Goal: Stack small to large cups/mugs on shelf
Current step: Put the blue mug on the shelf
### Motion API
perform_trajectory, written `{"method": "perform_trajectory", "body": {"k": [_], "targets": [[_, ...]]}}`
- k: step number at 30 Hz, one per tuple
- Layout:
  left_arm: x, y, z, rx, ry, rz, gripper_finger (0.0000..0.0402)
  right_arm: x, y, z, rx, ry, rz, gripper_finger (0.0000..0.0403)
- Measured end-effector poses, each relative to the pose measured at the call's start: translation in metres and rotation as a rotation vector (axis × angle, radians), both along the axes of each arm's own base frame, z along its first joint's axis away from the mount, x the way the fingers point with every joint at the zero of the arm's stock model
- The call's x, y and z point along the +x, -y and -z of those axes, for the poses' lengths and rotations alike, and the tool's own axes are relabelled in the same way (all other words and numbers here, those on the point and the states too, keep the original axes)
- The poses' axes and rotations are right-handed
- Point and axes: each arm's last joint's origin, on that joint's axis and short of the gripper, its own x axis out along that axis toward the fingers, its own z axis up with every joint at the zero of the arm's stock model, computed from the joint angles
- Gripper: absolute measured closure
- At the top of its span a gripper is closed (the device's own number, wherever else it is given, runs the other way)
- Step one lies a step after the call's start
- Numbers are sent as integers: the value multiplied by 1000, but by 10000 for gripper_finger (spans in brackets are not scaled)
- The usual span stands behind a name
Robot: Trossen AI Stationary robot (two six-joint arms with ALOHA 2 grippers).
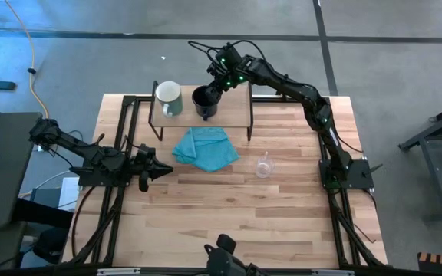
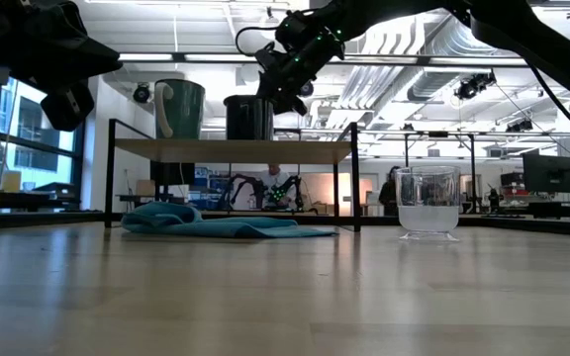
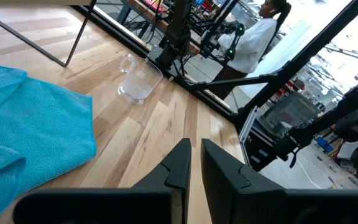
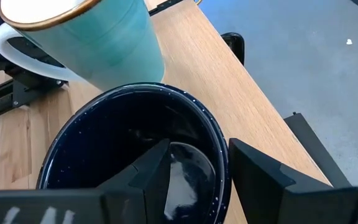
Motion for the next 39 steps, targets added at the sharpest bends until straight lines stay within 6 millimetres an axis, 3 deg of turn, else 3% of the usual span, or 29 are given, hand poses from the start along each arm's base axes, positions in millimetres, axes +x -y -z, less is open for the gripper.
{"method": "perform_trajectory", "body": {"k": [39], "targets": [[0,0,0,0,0,-4,376,-6,5,1,13,-11,-35,249]]}}
